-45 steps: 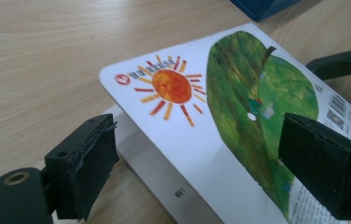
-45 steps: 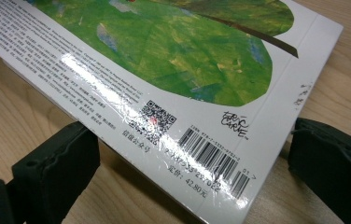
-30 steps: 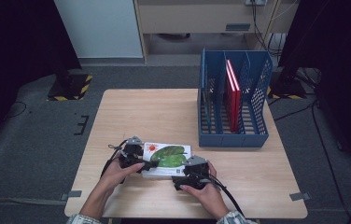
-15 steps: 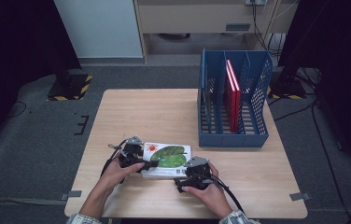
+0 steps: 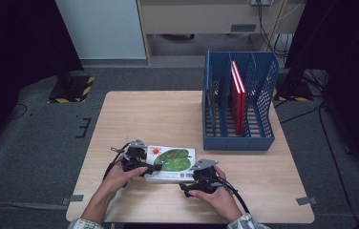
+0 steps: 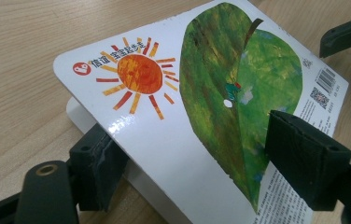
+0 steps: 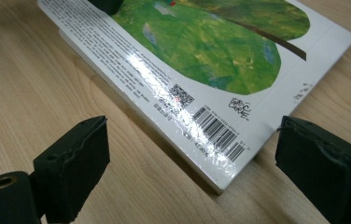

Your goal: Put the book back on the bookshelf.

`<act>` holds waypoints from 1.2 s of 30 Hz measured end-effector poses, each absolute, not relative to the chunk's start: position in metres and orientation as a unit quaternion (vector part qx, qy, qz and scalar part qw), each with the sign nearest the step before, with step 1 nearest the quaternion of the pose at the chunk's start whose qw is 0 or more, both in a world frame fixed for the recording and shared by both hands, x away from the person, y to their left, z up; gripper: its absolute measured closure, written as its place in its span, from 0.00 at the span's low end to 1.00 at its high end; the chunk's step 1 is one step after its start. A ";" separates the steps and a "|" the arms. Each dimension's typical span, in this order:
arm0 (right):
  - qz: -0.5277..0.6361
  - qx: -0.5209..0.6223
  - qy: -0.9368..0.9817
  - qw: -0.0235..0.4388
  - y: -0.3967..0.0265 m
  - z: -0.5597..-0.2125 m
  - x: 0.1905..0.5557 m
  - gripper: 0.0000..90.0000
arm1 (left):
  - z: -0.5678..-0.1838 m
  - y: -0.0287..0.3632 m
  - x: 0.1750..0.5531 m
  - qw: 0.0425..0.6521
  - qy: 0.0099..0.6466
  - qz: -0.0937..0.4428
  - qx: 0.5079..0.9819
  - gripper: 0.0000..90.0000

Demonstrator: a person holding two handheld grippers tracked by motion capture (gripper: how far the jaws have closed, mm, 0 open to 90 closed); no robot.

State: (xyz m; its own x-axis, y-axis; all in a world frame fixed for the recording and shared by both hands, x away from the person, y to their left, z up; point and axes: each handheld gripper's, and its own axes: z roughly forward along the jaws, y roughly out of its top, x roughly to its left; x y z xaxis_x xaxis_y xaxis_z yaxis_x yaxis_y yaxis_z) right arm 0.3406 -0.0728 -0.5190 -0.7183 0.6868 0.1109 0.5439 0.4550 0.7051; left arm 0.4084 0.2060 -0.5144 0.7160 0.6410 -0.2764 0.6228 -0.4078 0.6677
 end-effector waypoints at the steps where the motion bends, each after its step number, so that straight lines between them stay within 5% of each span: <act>1: 0.374 0.358 0.849 0.099 -0.072 -0.518 0.340 0.11 | -0.514 0.206 0.408 0.393 0.377 0.012 0.839 0.24; 25: 0.380 0.375 0.842 0.079 -0.076 -0.533 0.368 0.05 | -0.515 0.204 0.407 0.392 0.372 0.021 0.841 0.25; 36: 0.384 0.376 0.840 0.080 -0.073 -0.533 0.368 0.06 | -0.514 0.208 0.407 0.391 0.376 0.018 0.840 0.40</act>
